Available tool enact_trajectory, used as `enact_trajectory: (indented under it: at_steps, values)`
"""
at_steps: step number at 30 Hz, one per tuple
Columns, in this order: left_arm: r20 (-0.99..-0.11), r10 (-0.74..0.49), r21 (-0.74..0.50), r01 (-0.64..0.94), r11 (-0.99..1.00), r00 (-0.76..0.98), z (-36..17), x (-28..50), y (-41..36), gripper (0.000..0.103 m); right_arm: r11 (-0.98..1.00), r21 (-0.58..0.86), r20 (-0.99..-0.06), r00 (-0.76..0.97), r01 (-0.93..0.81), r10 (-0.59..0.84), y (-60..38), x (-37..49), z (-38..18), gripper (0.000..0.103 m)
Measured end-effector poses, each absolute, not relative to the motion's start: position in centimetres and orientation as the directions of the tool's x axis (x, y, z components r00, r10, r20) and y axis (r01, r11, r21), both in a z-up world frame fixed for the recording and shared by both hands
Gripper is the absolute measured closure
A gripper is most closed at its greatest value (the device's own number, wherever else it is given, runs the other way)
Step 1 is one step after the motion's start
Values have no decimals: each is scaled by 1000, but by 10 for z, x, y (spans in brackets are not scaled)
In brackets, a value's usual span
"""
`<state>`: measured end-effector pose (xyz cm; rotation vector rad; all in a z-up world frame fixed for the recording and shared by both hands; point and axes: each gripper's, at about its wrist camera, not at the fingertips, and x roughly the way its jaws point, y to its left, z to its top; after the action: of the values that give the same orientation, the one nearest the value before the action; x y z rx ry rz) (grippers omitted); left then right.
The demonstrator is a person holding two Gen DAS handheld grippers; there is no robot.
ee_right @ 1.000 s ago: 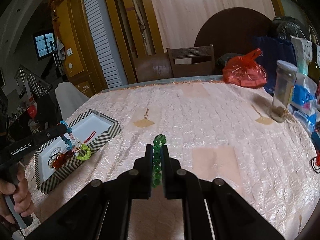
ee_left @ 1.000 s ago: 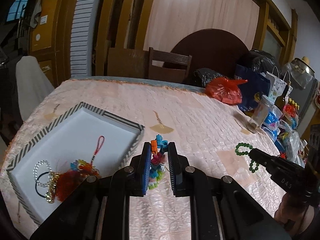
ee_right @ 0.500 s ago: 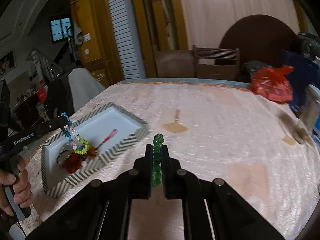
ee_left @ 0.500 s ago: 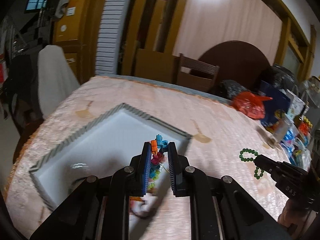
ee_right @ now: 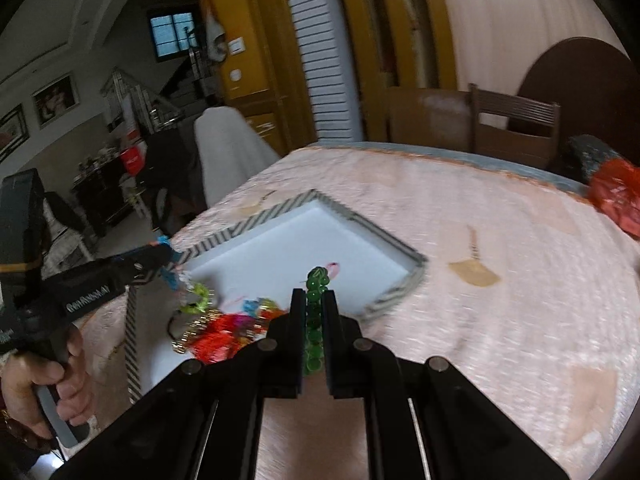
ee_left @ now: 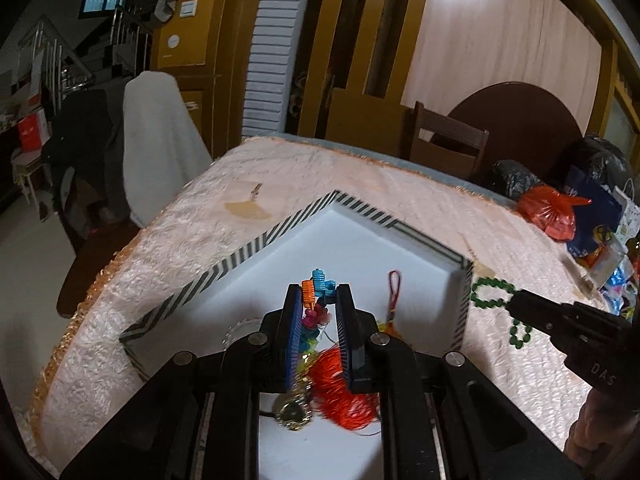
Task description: Organize jewelry
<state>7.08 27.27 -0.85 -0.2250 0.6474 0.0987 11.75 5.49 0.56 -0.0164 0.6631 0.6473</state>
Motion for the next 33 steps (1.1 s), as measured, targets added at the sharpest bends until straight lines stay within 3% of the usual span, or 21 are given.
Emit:
enact_trajectory:
  at_steps: [15, 25, 28, 33]
  values:
    - [-719, 39, -148, -208, 967, 694, -58, 78, 269, 63, 748, 230, -700, 428, -623, 572, 139, 148, -51, 96]
    - [-766, 83, -105, -251, 962, 637, -66, 80, 261, 62, 740, 274, -710, 389, -615, 587, 146, 150, -64, 95]
    - [-776, 76, -106, -249, 963, 626, -68, 81, 260, 61, 740, 273, -711, 389, -615, 585, 145, 149, -63, 89]
    - [-794, 80, -110, -272, 956, 602, -73, 81, 262, 45, 741, 272, -702, 400, -614, 589, 140, 146, -57, 73]
